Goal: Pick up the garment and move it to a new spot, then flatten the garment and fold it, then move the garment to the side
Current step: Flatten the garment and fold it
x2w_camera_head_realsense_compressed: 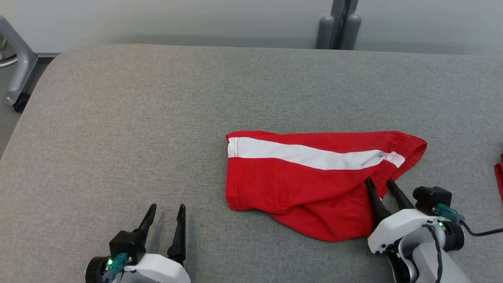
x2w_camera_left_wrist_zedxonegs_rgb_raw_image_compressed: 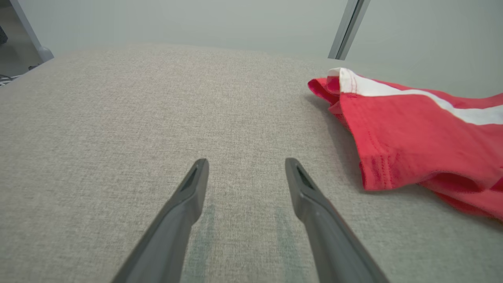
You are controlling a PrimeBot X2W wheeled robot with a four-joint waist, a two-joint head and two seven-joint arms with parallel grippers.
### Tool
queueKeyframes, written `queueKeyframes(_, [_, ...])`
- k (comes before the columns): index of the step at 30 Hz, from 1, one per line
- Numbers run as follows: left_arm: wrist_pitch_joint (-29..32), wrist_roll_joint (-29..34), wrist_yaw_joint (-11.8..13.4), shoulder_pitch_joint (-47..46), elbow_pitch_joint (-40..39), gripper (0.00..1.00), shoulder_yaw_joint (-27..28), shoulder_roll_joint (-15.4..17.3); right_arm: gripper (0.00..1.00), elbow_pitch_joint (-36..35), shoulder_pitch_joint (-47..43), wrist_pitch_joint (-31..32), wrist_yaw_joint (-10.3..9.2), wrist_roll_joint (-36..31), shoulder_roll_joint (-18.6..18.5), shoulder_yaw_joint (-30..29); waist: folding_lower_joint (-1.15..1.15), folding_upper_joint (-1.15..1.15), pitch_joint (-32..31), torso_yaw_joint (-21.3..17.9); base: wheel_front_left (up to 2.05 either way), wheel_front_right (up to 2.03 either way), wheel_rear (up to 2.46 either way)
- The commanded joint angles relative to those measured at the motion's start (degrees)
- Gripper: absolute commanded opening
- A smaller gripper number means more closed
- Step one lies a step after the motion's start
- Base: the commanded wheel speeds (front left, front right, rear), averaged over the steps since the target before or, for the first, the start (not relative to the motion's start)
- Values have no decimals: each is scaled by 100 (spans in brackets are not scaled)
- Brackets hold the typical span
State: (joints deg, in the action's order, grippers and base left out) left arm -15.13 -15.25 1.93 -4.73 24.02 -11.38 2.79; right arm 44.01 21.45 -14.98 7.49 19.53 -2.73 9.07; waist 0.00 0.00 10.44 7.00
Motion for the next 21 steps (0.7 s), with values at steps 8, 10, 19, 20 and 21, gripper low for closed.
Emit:
queueKeyframes(8, [2, -48, 20, -212, -53, 100, -28, 24, 10, 9, 162, -26, 0, 75, -39, -10, 0, 0, 98, 2, 0, 0, 0])
queueKeyframes(10, [2, -63, 23, -205, -32, 100, -33, 24, 0, -49, 170, -26, 0, 78, -37, 29, 0, 0, 89, 4, 0, 0, 0])
queueKeyframes(19, [2, -94, -11, 32, 88, 100, 7, 25, 0, -835, -261, -27, 0, 457, -34, 608, 0, 0, -431, -34, 0, 0, 0])
queueKeyframes(20, [2, -92, -13, 77, 98, 100, 26, 25, 0, -959, -368, -26, 0, 544, -54, 741, 0, 0, -521, -59, 0, 0, 0])
queueKeyframes(21, [2, -86, -19, 122, 109, 100, 46, 24, 0, -1077, -479, -26, 0, 653, -92, 860, 0, 0, -611, -88, 0, 0, 0])
